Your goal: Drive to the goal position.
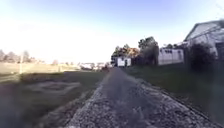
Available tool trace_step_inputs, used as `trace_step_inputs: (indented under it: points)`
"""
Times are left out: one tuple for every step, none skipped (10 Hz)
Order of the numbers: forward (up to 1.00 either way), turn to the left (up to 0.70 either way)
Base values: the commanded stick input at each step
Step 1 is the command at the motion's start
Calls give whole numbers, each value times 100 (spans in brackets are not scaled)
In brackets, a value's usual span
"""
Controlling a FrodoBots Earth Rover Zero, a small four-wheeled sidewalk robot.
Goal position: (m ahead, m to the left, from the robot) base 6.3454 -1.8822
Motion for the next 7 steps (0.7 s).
trace_step_inputs:
  points:
    - [85,0]
    - [85,-1]
    - [85,-3]
    - [85,-4]
    - [85,-19]
    - [85,-34]
    - [85,-34]
